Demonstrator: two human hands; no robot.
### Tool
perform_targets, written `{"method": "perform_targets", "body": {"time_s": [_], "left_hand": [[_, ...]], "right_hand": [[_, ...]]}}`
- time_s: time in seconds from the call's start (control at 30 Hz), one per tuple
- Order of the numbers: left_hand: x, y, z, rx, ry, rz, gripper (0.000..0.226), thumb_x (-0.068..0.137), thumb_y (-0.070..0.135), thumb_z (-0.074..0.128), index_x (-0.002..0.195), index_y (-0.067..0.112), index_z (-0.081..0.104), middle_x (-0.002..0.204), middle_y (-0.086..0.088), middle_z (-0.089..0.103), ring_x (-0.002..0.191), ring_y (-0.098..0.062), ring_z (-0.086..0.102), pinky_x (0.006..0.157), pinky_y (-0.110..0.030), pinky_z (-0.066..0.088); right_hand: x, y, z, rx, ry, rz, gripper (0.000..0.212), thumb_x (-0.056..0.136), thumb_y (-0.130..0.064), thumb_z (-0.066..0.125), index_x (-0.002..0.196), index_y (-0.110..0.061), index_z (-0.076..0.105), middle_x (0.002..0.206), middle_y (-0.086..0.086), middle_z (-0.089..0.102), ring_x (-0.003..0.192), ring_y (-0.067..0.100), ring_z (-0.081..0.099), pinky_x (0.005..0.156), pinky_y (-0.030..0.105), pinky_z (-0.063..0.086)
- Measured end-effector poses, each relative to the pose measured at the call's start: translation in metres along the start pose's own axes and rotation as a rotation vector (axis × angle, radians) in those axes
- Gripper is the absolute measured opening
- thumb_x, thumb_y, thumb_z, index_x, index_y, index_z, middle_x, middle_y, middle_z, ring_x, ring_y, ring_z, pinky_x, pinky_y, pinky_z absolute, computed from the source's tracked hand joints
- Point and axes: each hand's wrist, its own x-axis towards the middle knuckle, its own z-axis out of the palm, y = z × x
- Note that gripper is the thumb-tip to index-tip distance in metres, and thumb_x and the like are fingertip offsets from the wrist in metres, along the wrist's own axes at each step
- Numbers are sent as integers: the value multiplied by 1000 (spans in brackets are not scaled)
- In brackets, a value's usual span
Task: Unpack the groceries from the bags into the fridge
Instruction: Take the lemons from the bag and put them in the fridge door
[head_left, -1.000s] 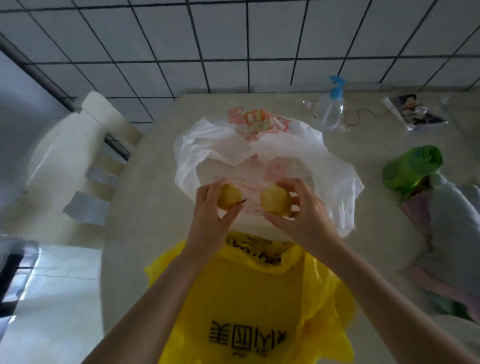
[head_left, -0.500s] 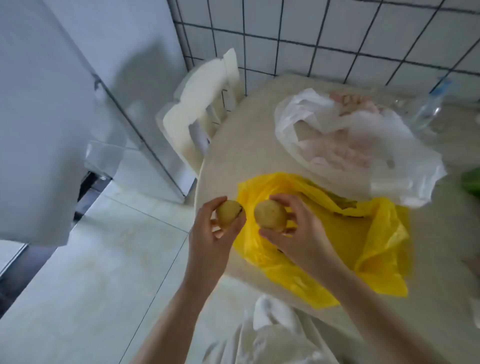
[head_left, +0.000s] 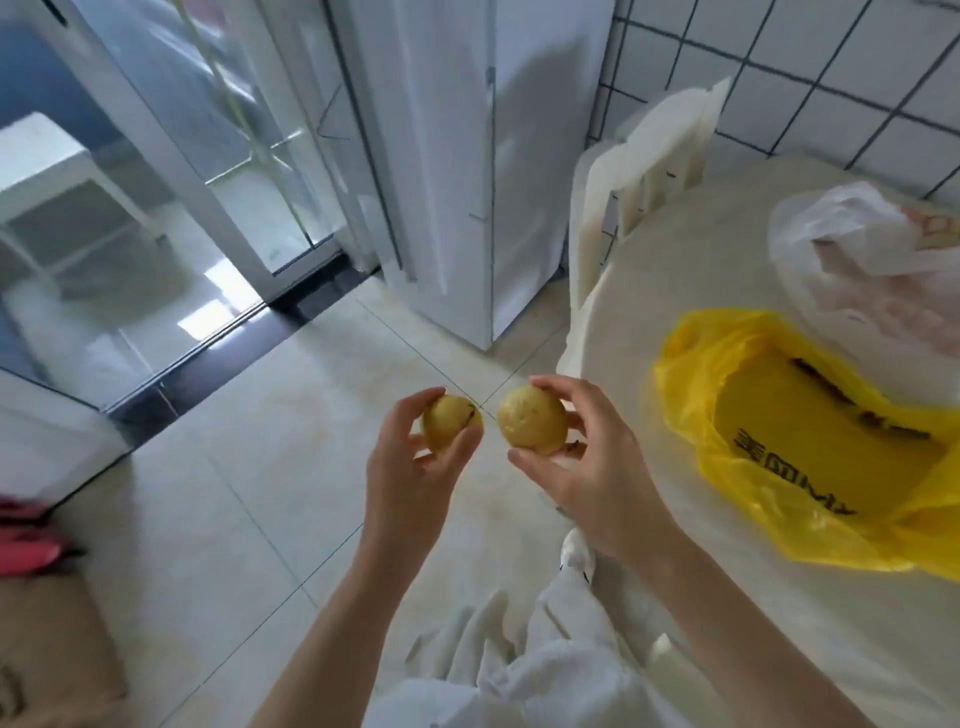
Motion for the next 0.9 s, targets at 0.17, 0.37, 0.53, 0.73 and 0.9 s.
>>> {"method": "perform_targets", "body": {"time_s": [0.17,0.37,0.53,0.73,0.9], "left_hand": [[-4,-14,-54,-18,151,-24,40,79,34,70,116,27,55,108,7,62,89,-11,66,68,-13,52],[27,-26,-105,-104,274,-59,33,85,34,68,114,41,53,109,15,60,93,-17,67,78,-33,59],[96,-15,-138,-93,290,33,29,86,33,67,111,38,54,106,19,59,94,-16,66,81,-34,59],[185,9,-176,-102,299,111,35,87,31,66,119,27,53,108,13,58,96,-19,65,82,-40,59],[254,19,-198,-120,291,134,35,87,34,66,118,27,53,104,12,60,93,-16,66,81,-40,59]], "right_hand": [[4,-22,49,-87,-113,-46,60,74,-24,80,126,-22,51,123,-3,52,106,11,56,82,8,49],[39,-52,105,-154,-199,-117,59,73,-26,81,125,-26,52,118,-8,52,104,4,53,84,3,41],[94,-86,149,-210,-155,-262,61,73,-31,80,127,-22,51,119,-6,52,101,3,51,82,-3,38],[176,-125,188,-231,-111,-320,63,73,-32,79,128,-20,51,120,-7,51,97,2,50,80,-8,34],[235,-145,206,-240,-73,-332,63,71,-30,81,126,-18,52,114,-9,49,93,-6,48,80,-7,31]]}}
